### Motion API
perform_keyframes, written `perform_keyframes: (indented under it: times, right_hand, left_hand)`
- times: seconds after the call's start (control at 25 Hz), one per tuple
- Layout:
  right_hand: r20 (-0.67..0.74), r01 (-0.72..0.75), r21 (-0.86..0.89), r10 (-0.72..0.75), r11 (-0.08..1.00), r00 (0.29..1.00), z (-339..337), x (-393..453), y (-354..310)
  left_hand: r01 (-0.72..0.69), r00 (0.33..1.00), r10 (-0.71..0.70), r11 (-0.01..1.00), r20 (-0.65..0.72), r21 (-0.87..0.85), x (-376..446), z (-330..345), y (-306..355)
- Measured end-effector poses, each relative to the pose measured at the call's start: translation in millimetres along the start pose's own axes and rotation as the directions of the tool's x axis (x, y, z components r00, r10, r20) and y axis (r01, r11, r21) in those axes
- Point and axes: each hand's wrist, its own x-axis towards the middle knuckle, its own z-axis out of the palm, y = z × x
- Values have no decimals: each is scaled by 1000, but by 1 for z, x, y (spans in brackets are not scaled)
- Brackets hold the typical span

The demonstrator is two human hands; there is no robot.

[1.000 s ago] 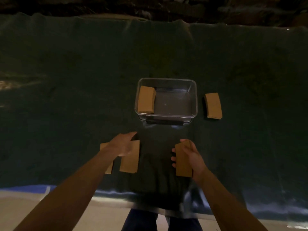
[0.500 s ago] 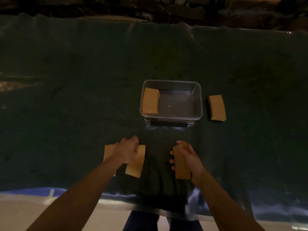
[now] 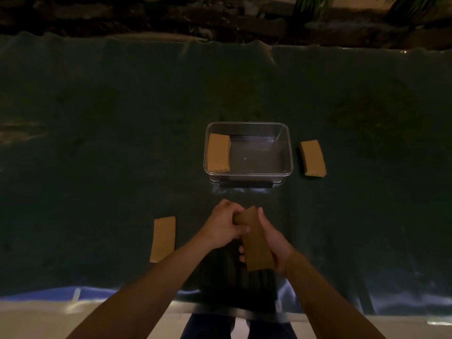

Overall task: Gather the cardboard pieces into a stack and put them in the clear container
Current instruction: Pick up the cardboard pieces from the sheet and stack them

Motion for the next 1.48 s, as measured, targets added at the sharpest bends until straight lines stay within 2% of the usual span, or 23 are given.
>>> perform_keyframes:
  times: [0.12, 0.32, 0.44, 0.56, 0.72, 0.8, 0.92, 1.0, 1.08, 1.16, 1.24, 1.32, 1.48]
  right_hand:
    - [-55, 96, -28, -97, 995, 994, 2, 0, -3]
    - [-279, 72, -149, -111, 986, 954, 11, 8, -9]
    - [-249, 82, -51, -92, 995, 964, 20, 9, -8]
    - [-213, 69, 37, -60, 997, 975, 20, 7, -10]
    - [-289, 92, -72, -109, 993, 951, 21, 15, -14]
    - [-258, 64, -50, -75, 997, 963, 26, 15, -12]
    - [-286, 15, -112, -46, 994, 957, 30, 17, -10]
    - [-308, 34, -109, -67, 993, 949, 31, 18, -9]
    - [-251, 85, -1, -82, 996, 964, 30, 17, -7]
    - [-208, 117, 66, -101, 991, 973, 25, 16, -5]
    - [-192, 125, 70, -109, 990, 975, 21, 14, -2]
    - [-182, 134, 55, -122, 989, 976, 20, 12, 1]
    - [-176, 136, 26, -129, 990, 976, 13, 14, 5]
  left_hand:
    - [-98, 995, 90, 971, 48, 218, -5, 0, 1]
    - [-208, 948, 145, 956, 283, 206, -16, 1, 6]
    - [-300, 946, 235, 896, 225, 327, -18, 2, 6]
    - [-378, 918, 294, 853, 266, 359, -20, 0, 4]
    - [-420, 903, 336, 819, 268, 391, -24, 3, 3]
    - [-406, 911, 330, 815, 245, 413, -24, 1, -1]
    - [-393, 919, 335, 822, 206, 413, -25, 0, -8]
    - [-353, 935, 313, 846, 164, 399, -27, -9, -22]
    - [-230, 972, 227, 839, 67, 493, -29, -36, -50]
    - [-20, 996, 75, 746, -54, 665, -33, -72, -89]
    - [161, 987, -110, 644, -119, 747, -42, -98, -123]
    - [224, 971, -210, 623, -116, 749, -48, -104, -141]
    - [249, 967, -211, 679, -141, 691, -47, -99, -145]
